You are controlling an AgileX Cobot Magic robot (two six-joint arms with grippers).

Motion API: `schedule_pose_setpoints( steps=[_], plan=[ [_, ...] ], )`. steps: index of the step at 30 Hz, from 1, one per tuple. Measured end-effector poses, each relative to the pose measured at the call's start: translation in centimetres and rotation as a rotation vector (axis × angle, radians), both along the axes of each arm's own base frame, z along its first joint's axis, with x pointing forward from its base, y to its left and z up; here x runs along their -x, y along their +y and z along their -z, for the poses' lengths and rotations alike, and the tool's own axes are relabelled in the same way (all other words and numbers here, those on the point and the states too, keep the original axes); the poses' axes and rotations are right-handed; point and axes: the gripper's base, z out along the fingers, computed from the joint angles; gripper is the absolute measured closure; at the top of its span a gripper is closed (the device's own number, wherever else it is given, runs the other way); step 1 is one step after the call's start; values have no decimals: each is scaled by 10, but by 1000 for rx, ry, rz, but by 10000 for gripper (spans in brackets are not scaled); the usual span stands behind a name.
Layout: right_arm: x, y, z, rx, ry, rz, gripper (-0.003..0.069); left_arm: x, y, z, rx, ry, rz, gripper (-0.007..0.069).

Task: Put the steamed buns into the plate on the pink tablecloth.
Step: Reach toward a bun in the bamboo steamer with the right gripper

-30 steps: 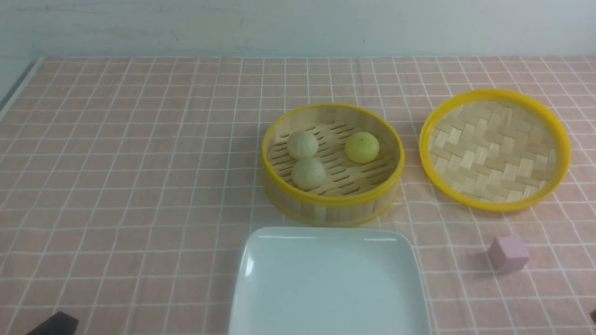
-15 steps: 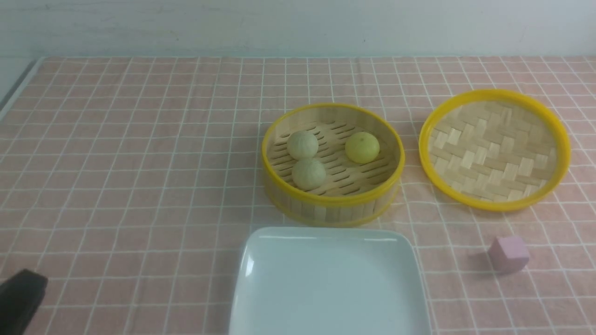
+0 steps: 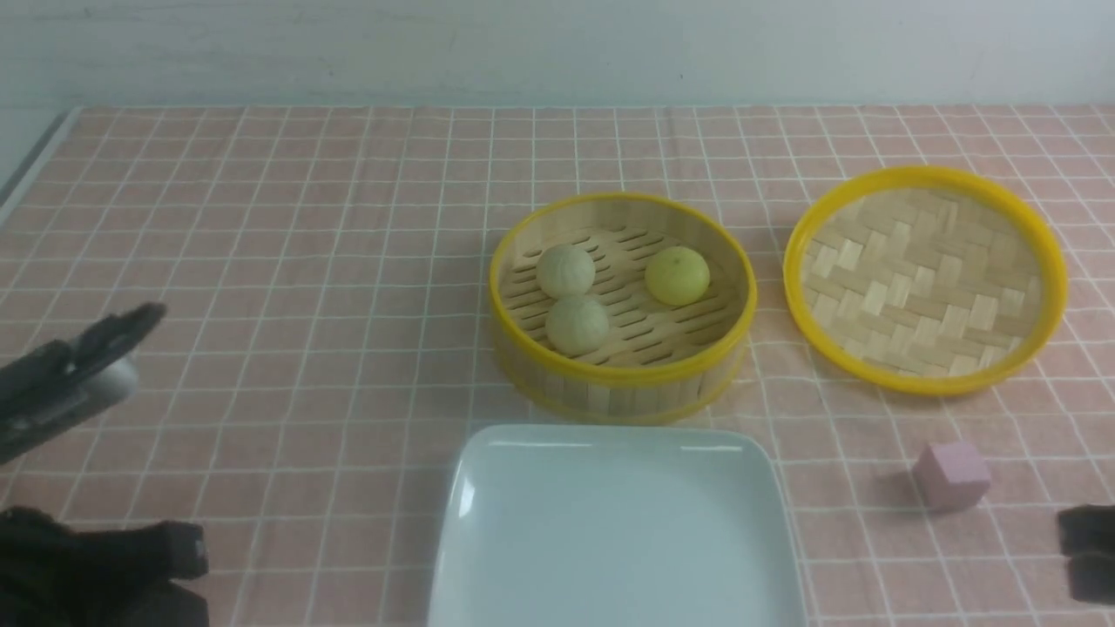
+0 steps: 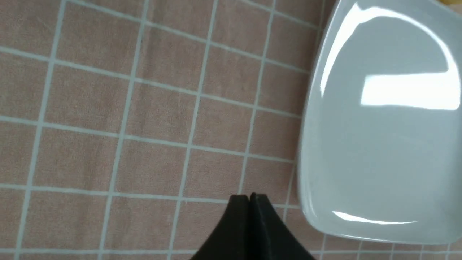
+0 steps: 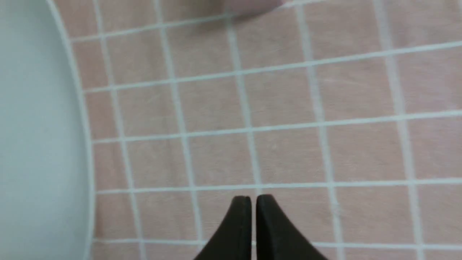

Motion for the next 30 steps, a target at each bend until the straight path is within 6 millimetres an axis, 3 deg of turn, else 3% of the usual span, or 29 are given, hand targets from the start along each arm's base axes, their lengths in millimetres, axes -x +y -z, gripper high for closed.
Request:
schedule_pose_setpoints(
  steps=[6, 12, 17, 20, 26, 27, 28, 30],
  plan=[
    [-60, 61, -6, -123, -7, -320, 560, -15, -1, 12, 3, 60, 16, 624],
    [-138, 106, -24, -22, -130, -399, 417, -17, -1, 12, 5, 51, 12, 615],
    [-204, 134, -18, 97, -235, -416, 370, -19, -1, 11, 2, 33, 6, 608],
    [-238, 143, -5, 146, -263, -389, 370, -19, -1, 11, 2, 29, 5, 605],
    [-272, 153, 31, 187, -254, -376, 439, -19, -1, 11, 1, 26, 3, 597],
    [-276, 154, 41, 193, -249, -376, 501, -20, -1, 11, 1, 20, 0, 594],
    [-276, 155, 43, 194, -245, -375, 509, -20, -1, 11, 1, 19, 0, 594],
    [-277, 155, 43, 193, -246, -374, 613, -21, 0, 11, -1, 7, -5, 593]
  ],
)
